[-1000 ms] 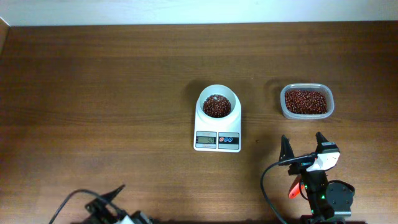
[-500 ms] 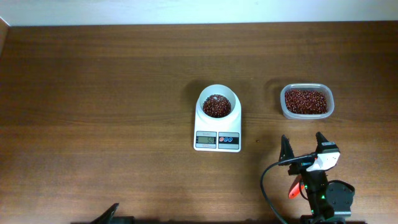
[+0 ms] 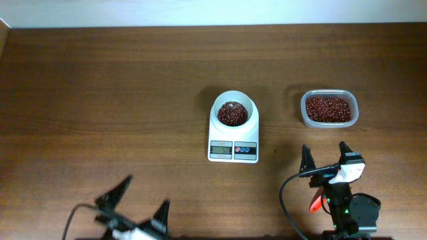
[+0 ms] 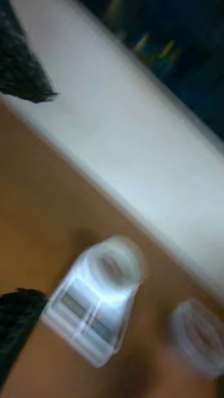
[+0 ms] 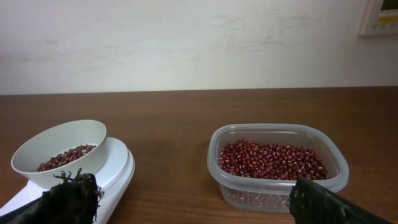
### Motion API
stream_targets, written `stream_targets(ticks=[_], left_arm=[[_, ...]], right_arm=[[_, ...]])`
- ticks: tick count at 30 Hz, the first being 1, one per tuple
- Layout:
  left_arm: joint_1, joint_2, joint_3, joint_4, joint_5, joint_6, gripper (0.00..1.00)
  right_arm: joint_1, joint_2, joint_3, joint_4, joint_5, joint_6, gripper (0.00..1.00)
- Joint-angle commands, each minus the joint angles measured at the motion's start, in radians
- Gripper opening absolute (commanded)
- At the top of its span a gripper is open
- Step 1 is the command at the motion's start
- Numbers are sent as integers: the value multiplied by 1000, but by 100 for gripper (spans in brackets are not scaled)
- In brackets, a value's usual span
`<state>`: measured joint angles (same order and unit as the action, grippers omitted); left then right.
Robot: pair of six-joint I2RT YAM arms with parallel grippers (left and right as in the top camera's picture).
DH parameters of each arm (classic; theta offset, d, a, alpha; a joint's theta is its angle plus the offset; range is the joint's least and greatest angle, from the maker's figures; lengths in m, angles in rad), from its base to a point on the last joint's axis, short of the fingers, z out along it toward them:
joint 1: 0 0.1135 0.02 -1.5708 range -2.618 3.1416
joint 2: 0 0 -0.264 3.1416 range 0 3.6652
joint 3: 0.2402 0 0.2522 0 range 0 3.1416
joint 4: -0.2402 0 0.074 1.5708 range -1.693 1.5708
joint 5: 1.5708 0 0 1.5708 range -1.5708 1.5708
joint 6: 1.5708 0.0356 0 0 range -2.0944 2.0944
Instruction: Scoop and weigh 50g on scale
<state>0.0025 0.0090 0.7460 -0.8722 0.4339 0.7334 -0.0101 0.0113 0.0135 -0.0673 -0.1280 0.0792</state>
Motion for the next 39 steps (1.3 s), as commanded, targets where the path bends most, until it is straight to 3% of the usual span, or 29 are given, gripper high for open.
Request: stream_targets(ticks=[1,3,5,9,13,18,39], left_arm=[[4,-3,-201,267,-64,-339,99],[4,-3,-310,425,-107,-528,99],[4,-3,-402,527,-127,-621,99],[4,-3,-614,769,-163,-632,99],[4,-3,-722,887,-174,-632,99],[4,-3,-737,825,-249,-632,99],[4,-2,-737,807,-259,-632,99]], right_arm=[[10,-8,-8,-3,6,3,99],[10,-8,-8,-3,6,3,99],[10,-8,-8,-3,6,3,99],[10,-8,-8,-3,6,3,99],[10,-8,-8,-3,6,3,99],[10,-8,-8,-3,6,3,99],[10,-8,-8,-3,6,3,99]])
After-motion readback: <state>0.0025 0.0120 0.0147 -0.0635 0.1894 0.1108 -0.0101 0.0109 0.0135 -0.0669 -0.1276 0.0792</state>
